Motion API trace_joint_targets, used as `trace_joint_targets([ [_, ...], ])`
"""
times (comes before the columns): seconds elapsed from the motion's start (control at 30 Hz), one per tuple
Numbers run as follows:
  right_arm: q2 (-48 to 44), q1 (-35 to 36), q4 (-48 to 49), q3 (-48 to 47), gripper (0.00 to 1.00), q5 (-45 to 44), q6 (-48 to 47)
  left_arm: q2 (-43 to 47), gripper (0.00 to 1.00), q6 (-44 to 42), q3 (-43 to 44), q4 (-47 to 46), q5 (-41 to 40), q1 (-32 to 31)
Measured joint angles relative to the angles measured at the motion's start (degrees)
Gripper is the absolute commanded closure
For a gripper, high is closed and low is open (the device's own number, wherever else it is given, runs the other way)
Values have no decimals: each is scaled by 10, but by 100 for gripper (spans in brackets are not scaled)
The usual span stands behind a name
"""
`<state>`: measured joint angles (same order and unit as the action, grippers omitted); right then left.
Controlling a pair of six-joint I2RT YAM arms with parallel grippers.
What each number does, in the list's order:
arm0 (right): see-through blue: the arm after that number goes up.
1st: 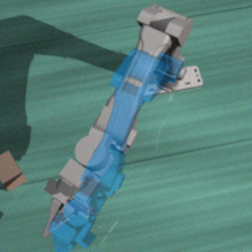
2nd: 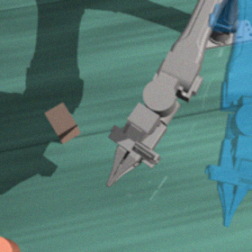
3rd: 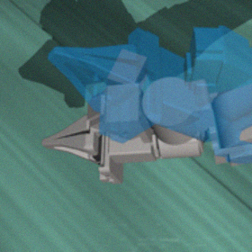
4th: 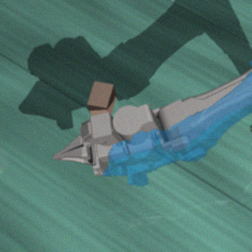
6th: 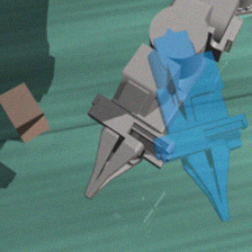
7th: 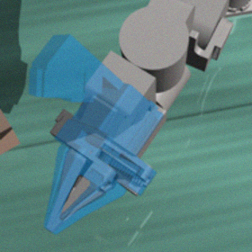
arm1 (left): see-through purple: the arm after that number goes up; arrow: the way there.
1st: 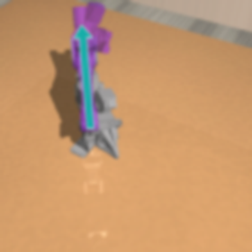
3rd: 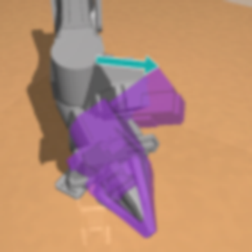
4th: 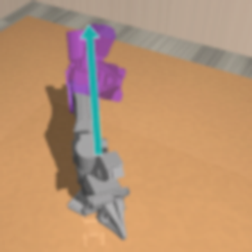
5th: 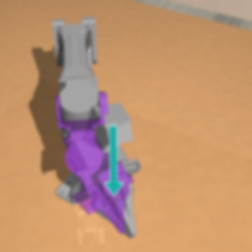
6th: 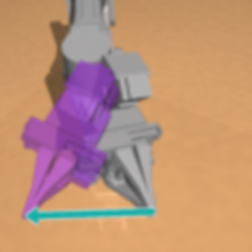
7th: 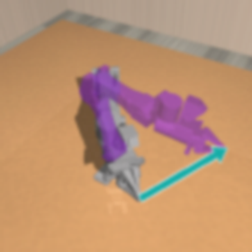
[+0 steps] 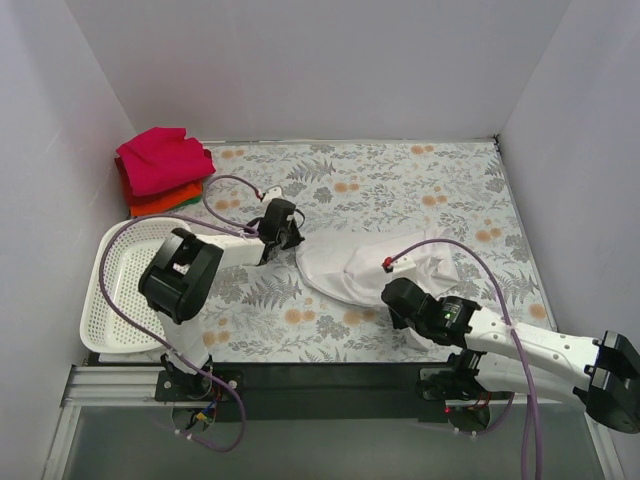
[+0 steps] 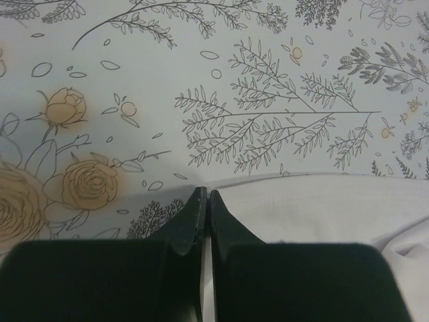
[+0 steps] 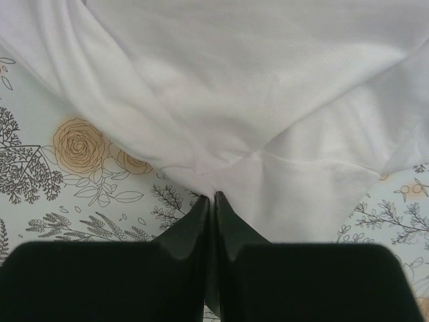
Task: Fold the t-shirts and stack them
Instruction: Flatten the tshirt out
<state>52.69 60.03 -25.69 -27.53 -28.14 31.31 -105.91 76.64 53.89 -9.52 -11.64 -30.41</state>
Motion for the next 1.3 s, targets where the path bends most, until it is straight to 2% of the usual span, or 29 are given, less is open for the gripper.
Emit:
trace_joint_targets([
  [0.2,-23,0,-19,-55,99,-55,-28,124,100,-17,-2,75,-20,18],
  [0.37,-26,-1,-21,-175,99,-109,-89,285,100,-34,13,114,-42,51],
  [0.5,-11,-6,-18,-271,99,-151,-147,351,100,-52,57,149,-60,59],
  [0.7,20,-33,2,-382,99,-193,-241,382,100,-86,130,201,-92,61],
  [0.93,18,-94,3,-440,99,-209,-300,387,100,-88,134,248,-107,63],
  [1.13,5,-102,2,-495,99,-207,-348,437,100,-89,142,263,-95,62],
  [1.3,6,-102,2,-538,99,-202,-390,450,100,-96,186,271,-70,62],
])
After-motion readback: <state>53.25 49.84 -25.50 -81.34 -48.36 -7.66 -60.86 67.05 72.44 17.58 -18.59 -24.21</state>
